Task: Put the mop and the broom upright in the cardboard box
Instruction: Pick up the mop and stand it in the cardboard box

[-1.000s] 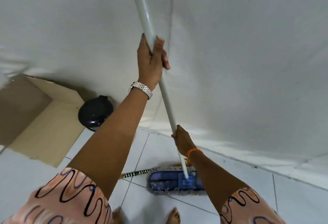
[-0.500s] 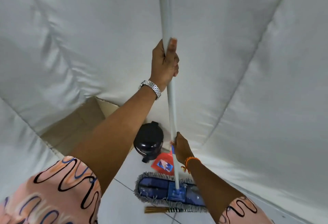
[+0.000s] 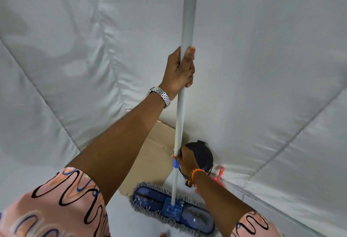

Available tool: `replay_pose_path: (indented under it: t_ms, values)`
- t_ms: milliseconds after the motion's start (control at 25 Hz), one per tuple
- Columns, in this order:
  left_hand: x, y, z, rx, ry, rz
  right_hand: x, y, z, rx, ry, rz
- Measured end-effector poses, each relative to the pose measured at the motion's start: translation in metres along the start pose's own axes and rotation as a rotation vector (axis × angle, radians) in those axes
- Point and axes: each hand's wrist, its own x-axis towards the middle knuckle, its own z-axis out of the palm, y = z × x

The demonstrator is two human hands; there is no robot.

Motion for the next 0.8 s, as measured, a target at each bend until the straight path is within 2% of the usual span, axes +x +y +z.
replay_pose_path:
  t_ms: [400,560,800]
  values:
    - [0.098,-0.068,-0.191,0.006,-0.038,-0.064,0.154,-0.085,0.135,-0.016,0.016,0.065]
    - [0.142,-0.095,-0.242,0.001,-0.075,-0.055,0.214,-0.108,0.168,-0.008,0.074,0.124]
    - [0.227,-0.188,-0.316,-0.034,-0.181,-0.07,0.344,-0.117,0.229,-0.007,0.269,0.275]
